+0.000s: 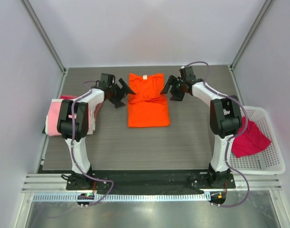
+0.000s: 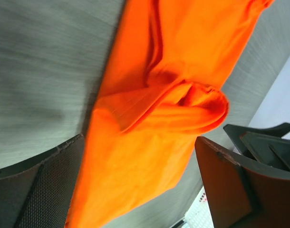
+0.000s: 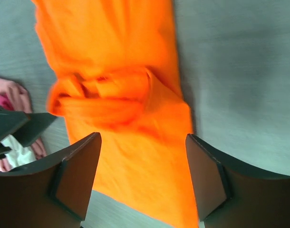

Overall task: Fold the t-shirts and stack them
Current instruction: Fold the tshirt

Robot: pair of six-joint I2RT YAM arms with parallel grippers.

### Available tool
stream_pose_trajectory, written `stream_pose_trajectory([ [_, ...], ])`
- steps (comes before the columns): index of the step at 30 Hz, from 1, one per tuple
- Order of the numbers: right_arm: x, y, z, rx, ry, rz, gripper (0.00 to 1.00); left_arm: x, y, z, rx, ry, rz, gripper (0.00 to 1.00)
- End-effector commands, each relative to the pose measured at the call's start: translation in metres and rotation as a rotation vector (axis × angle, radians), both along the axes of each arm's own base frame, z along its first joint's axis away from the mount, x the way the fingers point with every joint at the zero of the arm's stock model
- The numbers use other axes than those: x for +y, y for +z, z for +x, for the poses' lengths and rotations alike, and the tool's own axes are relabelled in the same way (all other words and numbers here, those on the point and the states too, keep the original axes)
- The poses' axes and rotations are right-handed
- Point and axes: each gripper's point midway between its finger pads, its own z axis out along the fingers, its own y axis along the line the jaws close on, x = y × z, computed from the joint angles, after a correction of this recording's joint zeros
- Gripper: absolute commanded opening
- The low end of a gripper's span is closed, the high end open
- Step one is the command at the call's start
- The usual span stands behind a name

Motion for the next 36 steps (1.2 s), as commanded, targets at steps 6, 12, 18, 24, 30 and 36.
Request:
stream_pose_trajectory([
  [6, -0.025, 0.037, -0.069, -0.091, 0.028, -0.031, 0.73, 0.020, 0.034, -0.054, -0.103, 0.002, 0.062, 1.00],
  [12, -0.027, 0.005, -0.130, -0.004, 0.075, 0.021, 0.57, 0.010, 0.014, -0.119, -0.059, -0.069, 0.061, 0.89],
  [18, -0.021, -0.024, -0.154, 0.046, 0.099, 0.053, 0.53, 0.004, -0.011, -0.149, -0.016, -0.080, 0.023, 0.75],
  [24, -0.017, -0.045, -0.155, 0.080, 0.102, 0.065, 0.54, -0.002, -0.022, -0.151, 0.002, -0.093, 0.016, 0.66],
  [30, -0.007, -0.064, -0.154, 0.112, 0.108, 0.073, 0.52, -0.006, -0.034, -0.151, 0.032, -0.083, -0.002, 0.59],
  [36, -0.005, -0.070, -0.153, 0.120, 0.103, 0.067, 0.25, -0.005, -0.047, -0.152, 0.057, -0.078, 0.008, 0.49],
])
